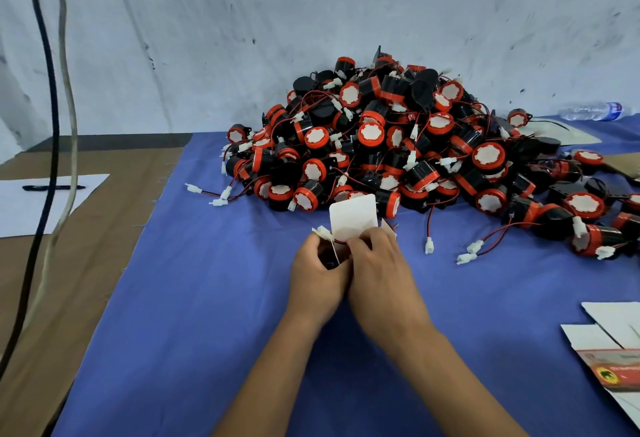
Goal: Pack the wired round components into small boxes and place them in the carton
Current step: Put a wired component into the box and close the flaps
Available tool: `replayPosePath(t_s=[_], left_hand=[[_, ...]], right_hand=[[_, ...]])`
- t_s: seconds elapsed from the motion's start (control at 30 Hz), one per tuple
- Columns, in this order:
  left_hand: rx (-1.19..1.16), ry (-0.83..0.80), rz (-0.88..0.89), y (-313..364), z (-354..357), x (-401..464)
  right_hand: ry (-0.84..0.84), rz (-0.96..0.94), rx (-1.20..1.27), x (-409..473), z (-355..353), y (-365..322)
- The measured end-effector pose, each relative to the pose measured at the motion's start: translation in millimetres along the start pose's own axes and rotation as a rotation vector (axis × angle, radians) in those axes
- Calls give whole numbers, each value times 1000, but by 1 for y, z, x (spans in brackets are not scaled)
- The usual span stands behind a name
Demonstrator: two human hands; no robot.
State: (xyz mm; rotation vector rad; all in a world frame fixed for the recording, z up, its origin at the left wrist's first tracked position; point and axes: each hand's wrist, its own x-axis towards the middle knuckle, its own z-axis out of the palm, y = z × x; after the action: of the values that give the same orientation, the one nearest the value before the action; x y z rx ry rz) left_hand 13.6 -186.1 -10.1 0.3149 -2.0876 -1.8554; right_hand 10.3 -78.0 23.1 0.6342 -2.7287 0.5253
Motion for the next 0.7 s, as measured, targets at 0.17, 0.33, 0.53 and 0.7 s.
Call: replayPosePath(t_s=[0.17,0.33,0.53,0.7], left_hand=[[-3,-1,19,-2,0,0],[13,-31,40,-6,-3,3],[174,-103,121,1,0,5],[335,-60,171,5,1,-1]], right_hand=[[-74,-42,12,2,-1,7],[-180,-90,-9,10,-7,16],[-132,39,-7,29,-15,-3],[-92,169,31,41,-11,-10]])
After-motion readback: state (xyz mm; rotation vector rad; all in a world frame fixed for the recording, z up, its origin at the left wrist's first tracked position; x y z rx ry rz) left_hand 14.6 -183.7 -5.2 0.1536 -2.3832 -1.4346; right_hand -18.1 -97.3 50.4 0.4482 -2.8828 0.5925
